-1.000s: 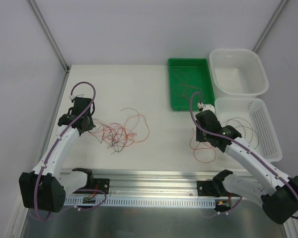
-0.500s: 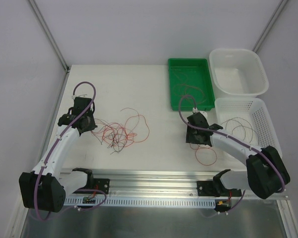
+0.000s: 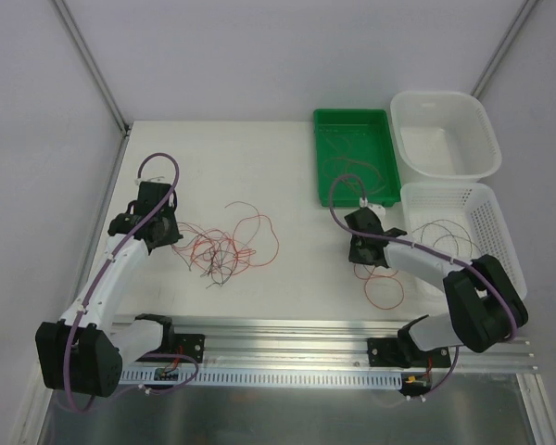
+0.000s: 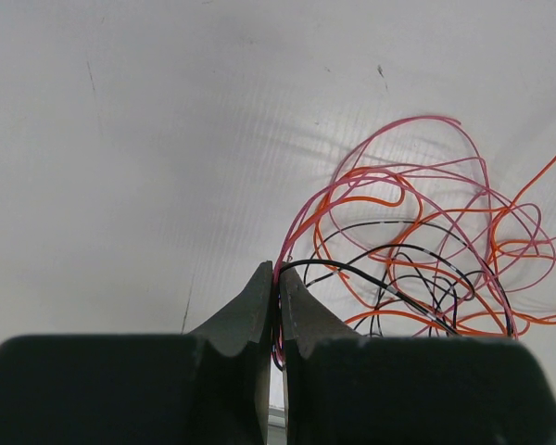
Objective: Untangle the cables
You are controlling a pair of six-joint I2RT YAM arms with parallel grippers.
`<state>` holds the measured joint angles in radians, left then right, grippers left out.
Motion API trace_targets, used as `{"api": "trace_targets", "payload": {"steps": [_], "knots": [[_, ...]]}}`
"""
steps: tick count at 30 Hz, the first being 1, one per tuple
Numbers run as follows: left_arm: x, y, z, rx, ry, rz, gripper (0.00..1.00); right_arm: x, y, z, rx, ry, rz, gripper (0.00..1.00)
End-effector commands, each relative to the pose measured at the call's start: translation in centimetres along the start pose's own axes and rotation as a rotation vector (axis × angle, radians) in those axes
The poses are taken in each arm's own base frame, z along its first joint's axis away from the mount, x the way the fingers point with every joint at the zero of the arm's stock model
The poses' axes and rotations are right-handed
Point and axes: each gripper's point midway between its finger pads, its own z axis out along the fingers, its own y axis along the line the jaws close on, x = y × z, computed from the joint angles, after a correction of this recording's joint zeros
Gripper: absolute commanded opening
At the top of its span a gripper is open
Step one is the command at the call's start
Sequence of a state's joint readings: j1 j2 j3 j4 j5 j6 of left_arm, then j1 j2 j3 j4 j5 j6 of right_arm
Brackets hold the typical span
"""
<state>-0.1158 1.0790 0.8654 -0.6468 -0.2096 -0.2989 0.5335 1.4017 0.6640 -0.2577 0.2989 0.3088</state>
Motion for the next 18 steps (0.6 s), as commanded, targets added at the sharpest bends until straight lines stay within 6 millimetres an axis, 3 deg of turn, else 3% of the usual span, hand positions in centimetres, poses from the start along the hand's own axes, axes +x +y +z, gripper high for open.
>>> {"api": "trace_targets", "payload": {"steps": [1,4,8,12,16,18], "knots": [[0.0,-0.2,0.2,0.020,-0.001,0.001,0.00,-0.9,0.8,0.5,-0.008,-0.014,0.021,0.20],[0.1,-0.4,0.3,0.033,0.008,0.003,0.00,-1.4,1.2,-0.5,-0.022,-0.019,-0.005,0.01],[0.5,-1.1,0.5,0.066,0.031,0.010,0.00,-3.7,2.1,-3.9,-0.071,-0.074,-0.068,0.01],[1.3,-2.2,0.9,0.124,0.083,0.023,0.00,-7.3,2.9,-9.0,-0.146,-0.163,-0.125,0.01],[2.5,-3.9,1.4,0.208,0.162,0.031,0.02,-12.6,3.1,-15.8,-0.191,-0.300,-0.181,0.01],[3.0,-5.0,1.3,0.265,0.196,0.035,0.03,-14.4,3.0,-18.1,-0.189,-0.351,-0.202,0.01]]}}
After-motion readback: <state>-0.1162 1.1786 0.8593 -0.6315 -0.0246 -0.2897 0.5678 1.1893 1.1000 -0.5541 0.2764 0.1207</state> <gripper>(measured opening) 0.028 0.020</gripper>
